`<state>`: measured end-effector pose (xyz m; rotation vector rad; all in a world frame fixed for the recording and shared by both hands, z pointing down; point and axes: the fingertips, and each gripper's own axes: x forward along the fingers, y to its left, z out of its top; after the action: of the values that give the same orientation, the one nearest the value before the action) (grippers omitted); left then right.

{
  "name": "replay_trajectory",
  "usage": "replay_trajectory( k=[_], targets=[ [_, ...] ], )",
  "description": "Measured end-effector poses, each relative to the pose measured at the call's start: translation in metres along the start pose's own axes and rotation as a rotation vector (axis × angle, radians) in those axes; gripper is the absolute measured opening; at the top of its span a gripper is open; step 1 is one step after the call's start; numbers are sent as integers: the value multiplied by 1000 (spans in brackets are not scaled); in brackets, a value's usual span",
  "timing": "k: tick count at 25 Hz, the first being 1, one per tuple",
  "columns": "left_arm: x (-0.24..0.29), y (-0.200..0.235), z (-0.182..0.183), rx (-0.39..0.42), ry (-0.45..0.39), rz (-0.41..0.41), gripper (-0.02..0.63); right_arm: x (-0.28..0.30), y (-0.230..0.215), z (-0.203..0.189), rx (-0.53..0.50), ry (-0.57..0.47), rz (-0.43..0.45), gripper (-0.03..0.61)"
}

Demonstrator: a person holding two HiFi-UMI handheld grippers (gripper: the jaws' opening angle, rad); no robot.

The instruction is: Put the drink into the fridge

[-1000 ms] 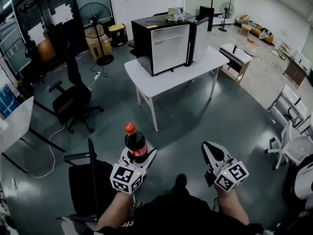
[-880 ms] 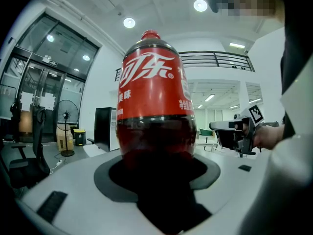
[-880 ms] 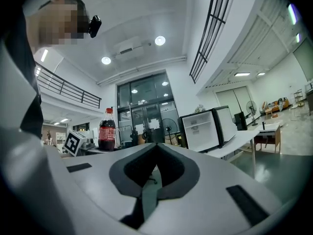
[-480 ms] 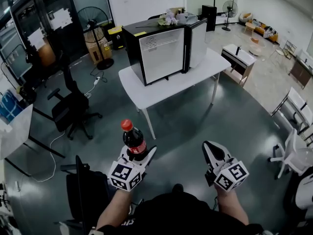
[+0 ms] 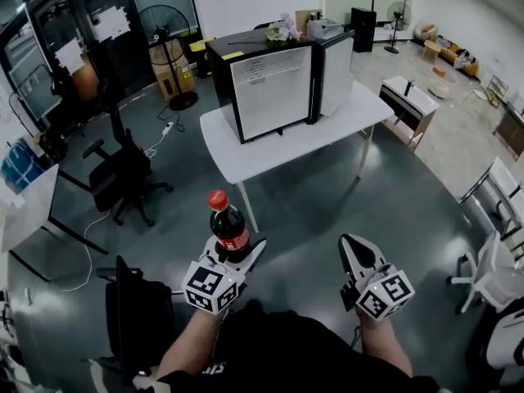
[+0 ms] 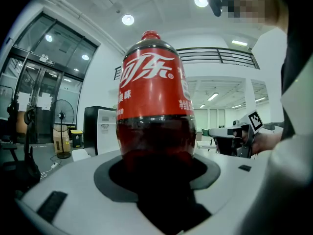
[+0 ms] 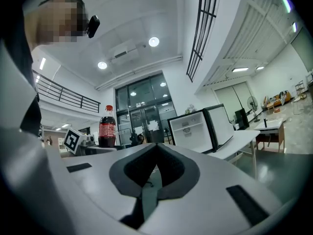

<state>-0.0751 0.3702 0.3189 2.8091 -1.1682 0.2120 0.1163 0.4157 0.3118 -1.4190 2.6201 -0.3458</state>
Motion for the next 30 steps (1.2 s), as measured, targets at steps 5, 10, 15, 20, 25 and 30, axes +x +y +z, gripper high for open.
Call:
replay_trajectory(
  k=[5,10,15,20,25,30],
  targets=[
    [13,11,-1,5,7,24,268,10,-15,-3,8,12,7,14],
    [33,31,-9,6,18,28,268,31,-30,-6,10,24,8,15],
    [68,59,-15,-26,19,5,268,61,-54,-7,8,48,-13,15],
    [117,100,-15,-19,18,-26,268,111,-86,-7,-5,75,-40,15],
    [173,163,-4,5,20,-46,268,186,-120,2,-18,93,-60,15],
    [225,231,12,23,28,-90,268,277,-146,20,-28,90,-65,15]
  ],
)
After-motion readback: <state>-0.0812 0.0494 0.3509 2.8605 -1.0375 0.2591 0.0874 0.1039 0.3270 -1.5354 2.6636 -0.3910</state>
